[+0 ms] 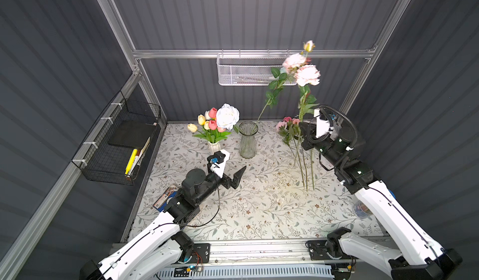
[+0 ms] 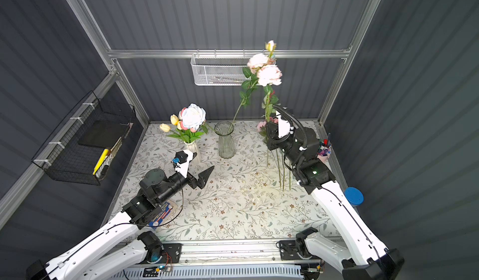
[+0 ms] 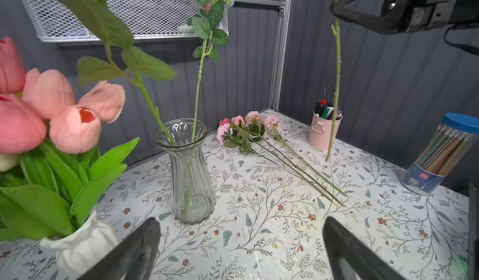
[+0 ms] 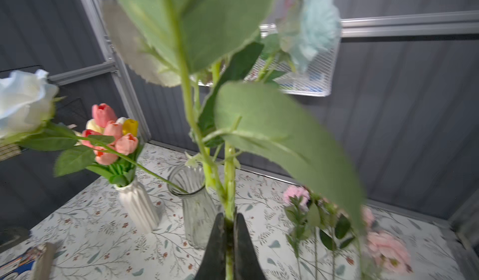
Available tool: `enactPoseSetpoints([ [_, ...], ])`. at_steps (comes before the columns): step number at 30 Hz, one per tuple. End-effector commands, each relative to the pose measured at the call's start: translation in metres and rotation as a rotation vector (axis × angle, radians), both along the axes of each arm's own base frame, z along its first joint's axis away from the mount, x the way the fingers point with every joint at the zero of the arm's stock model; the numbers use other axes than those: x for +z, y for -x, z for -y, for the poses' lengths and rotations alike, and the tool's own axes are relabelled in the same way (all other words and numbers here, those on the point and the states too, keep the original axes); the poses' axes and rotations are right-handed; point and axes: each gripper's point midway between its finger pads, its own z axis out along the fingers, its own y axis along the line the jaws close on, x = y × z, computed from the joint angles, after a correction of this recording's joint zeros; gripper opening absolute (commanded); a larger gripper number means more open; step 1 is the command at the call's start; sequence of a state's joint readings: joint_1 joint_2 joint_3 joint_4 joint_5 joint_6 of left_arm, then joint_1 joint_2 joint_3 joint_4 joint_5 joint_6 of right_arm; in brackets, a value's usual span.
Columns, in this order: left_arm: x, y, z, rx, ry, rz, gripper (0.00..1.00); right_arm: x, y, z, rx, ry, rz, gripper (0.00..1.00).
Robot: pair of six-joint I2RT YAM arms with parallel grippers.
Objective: Pick out pink flowers from the vase
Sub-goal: Place the flower at the center of the board.
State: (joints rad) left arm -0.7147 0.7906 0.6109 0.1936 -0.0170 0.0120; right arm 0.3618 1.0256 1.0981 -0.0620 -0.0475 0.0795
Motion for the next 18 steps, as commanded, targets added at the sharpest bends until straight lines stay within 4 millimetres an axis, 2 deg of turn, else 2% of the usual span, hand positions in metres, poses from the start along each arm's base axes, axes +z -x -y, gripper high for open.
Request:
enactPoseSetpoints([
  [1, 0.001, 0.001, -0.009, 0.036, 0.007, 0.003, 0.99, -0.032, -0.008, 0.022, -0.085, -0.021, -0.119, 0.0],
  [4, 0.001, 0.0, -0.014, 0.061, -0.003, -0.004, 0.99, -0.053, -0.016, 0.032, -0.126, -0.026, -0.178, 0.0],
  [8, -0.005, 0.001, -0.009, 0.039, -0.019, -0.03, 0.99, -0.089, -0.028, 0.041, -0.165, -0.036, -0.289, 0.0],
  [10, -0.007, -0.003, -0.006, 0.039, -0.026, -0.042, 0.99, -0.106, -0.034, 0.039, -0.159, -0.025, -0.344, 0.0],
  [15, -0.005, -0.019, 0.02, -0.012, -0.022, -0.076, 0.99, -0.148, -0.051, 0.031, -0.15, -0.007, -0.472, 0.0],
  [18, -0.001, -0.021, 0.025, -0.022, 0.004, -0.073, 0.99, -0.168, -0.06, 0.027, -0.139, 0.009, -0.523, 0.0],
])
